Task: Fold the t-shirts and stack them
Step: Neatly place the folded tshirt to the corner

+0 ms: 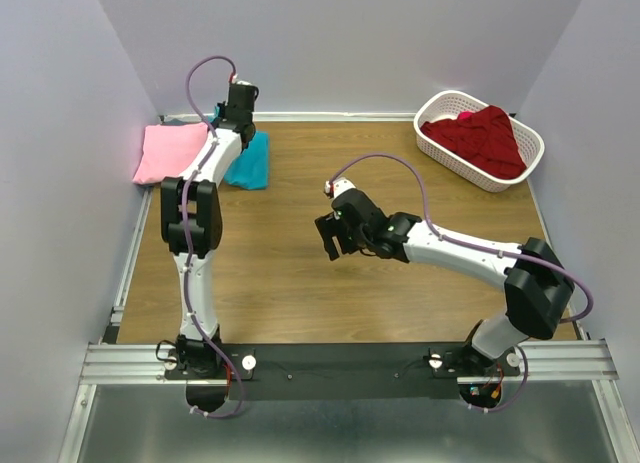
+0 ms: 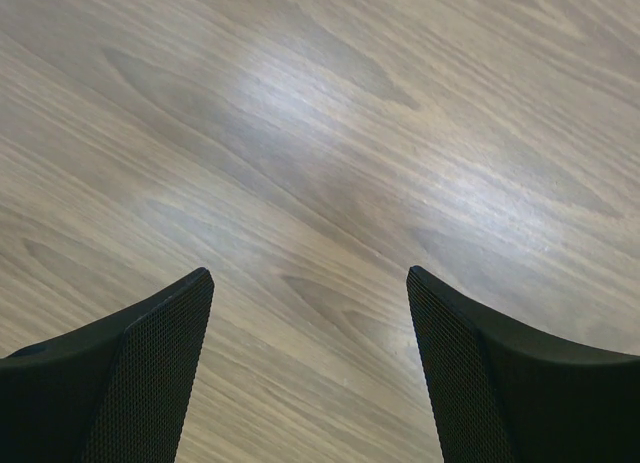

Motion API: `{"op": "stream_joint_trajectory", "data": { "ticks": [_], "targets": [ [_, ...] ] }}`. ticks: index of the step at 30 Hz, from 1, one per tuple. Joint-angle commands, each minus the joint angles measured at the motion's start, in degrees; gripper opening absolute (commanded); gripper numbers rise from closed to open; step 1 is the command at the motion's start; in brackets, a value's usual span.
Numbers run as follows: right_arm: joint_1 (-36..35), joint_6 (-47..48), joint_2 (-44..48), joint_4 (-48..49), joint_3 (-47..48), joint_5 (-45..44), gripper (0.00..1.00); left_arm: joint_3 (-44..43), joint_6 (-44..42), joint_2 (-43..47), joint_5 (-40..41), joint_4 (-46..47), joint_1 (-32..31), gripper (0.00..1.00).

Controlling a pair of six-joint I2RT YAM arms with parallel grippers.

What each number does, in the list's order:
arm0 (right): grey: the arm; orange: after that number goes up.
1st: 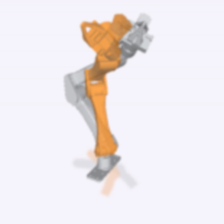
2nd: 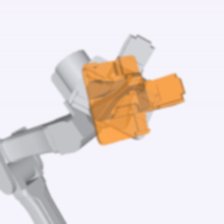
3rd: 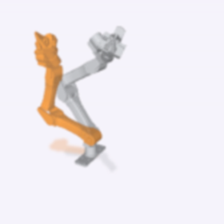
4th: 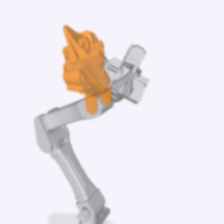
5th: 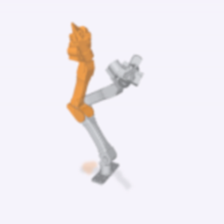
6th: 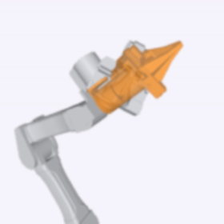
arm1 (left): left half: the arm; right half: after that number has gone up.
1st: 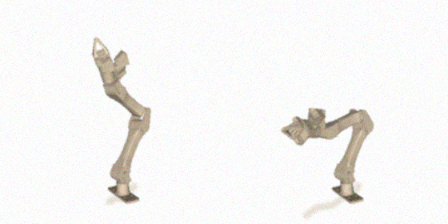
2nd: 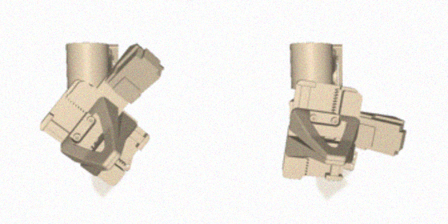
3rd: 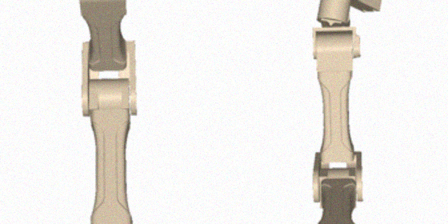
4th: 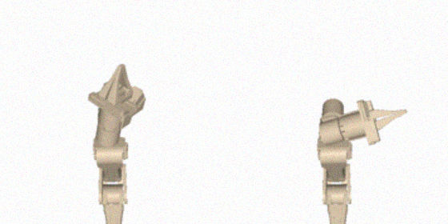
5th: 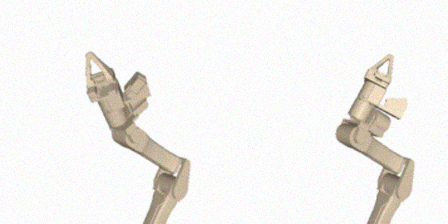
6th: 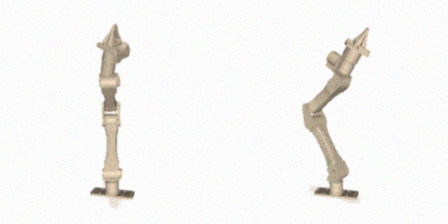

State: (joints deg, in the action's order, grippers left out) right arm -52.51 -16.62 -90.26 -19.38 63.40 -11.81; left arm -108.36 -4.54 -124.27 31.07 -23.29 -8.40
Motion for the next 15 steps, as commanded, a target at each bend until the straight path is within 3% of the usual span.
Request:
{"op": "stream_joint_trajectory", "data": {
  "ticks": [1, 7, 15],
  "targets": [
    [-0.4, -1.66, -0.7, -5.4, 1.81, -2.86, 0.85, -5.98, -11.45, -2.47, 8.92, -0.09, 0.49, 0.0],
    [-0.4, -2.1, -3.43, -10.5, 7.0, -3.57, 0.85, -10.82, -21.28, -3.26, 9.97, 2.72, 1.2, 0.0],
    [-0.31, -2.98, -6.16, -15.42, 10.43, -4.97, 0.85, -17.41, -26.57, -4.58, 13.39, -0.18, 3.74, 0.0]
  ]
}}
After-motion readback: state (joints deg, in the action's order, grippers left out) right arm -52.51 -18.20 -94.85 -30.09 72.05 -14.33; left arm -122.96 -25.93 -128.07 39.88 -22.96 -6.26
